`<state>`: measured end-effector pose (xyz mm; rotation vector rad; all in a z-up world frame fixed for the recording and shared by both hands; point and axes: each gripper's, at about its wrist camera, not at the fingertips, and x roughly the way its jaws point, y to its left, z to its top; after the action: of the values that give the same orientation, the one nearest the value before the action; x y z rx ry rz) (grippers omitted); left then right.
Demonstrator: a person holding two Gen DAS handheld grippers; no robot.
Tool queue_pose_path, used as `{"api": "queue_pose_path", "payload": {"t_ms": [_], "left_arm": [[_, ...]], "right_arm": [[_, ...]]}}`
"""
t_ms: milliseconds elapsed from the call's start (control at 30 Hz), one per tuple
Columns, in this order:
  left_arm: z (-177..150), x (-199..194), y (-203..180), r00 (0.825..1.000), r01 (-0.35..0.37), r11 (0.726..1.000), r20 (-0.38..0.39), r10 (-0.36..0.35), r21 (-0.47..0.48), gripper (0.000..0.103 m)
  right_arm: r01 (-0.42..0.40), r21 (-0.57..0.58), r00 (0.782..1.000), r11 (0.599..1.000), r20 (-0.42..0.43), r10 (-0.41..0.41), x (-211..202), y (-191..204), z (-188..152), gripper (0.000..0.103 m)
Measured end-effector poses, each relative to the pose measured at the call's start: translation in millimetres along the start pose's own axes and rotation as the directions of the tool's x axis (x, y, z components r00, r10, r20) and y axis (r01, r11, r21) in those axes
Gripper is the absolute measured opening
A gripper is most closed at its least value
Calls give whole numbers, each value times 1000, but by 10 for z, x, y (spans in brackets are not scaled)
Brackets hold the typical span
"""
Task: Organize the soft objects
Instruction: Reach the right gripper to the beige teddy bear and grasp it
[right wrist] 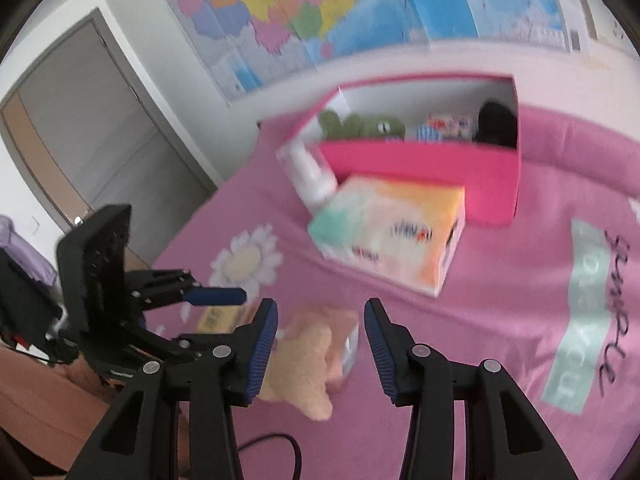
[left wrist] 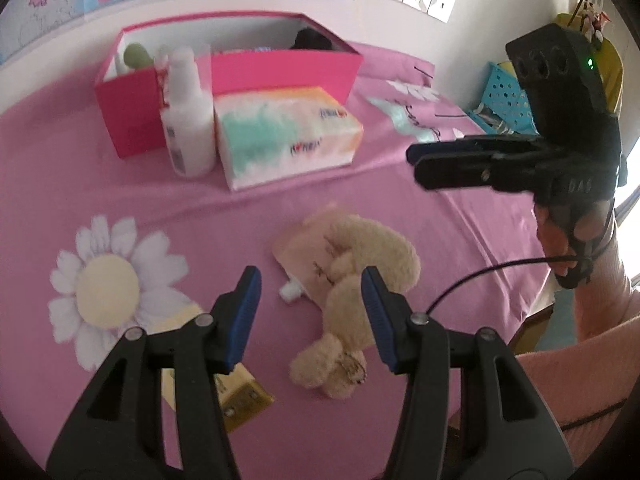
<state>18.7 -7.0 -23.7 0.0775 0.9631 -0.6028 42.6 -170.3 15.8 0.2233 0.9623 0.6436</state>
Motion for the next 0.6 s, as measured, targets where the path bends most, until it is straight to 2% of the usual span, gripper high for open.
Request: {"api": "queue_pose_path", "payload": {"t_ms": [300,600], "left_arm": [[-205,-13,-28,1000,-1,1000,-21,1,5,54],[-298,43,-70,998,29,1000,-58,-28,12,54]], "right_arm": [[3,5,995,1000,-97,-2,315,7,-274,46],[-42,-9,992,999,-119,40,392,120,-390,46]]}}
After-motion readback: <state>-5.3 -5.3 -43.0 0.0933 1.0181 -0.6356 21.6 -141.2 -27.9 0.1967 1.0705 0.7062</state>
